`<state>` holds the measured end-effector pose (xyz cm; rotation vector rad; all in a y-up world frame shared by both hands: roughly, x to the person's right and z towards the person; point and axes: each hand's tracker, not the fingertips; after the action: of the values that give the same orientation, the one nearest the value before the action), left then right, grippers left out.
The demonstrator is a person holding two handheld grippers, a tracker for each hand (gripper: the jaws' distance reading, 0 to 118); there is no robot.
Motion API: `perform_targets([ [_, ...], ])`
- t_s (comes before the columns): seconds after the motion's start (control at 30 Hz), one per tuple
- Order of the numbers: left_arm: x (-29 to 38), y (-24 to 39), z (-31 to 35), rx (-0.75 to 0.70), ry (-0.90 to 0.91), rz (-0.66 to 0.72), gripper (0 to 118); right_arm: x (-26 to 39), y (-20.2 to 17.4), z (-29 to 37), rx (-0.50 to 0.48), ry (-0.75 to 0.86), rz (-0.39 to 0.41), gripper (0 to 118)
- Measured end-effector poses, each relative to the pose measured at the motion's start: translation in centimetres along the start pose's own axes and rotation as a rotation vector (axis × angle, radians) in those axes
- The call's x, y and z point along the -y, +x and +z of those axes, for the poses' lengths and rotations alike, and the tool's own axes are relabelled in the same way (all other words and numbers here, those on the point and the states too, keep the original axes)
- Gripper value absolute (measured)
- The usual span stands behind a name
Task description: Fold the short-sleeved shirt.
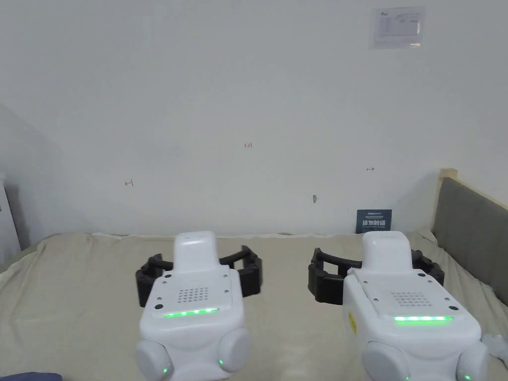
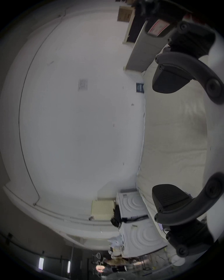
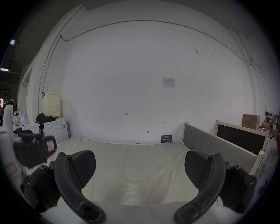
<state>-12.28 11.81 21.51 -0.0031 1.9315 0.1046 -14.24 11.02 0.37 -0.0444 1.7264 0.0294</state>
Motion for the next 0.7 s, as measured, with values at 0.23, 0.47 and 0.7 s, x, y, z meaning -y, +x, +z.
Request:
perform_targets([
  [0.23, -0.9, -1.1, -1.4, -0.148, -0.078, 0.047, 118, 0.3, -0.2, -0.1, 0.018, 0.003, 0.034, 118],
  [0.47, 0.1, -1.4, -0.4, 0.059, -0.022, -0.088, 118, -0.3, -0.1, 1.1, 0.011, 0.036, 0.042, 118],
  [0.7, -0.9, -1.7, 1.6, 0.123, 0.061, -0.021, 118, 0.0, 0.1, 1.4, 0.010, 0.025, 0.052, 118],
])
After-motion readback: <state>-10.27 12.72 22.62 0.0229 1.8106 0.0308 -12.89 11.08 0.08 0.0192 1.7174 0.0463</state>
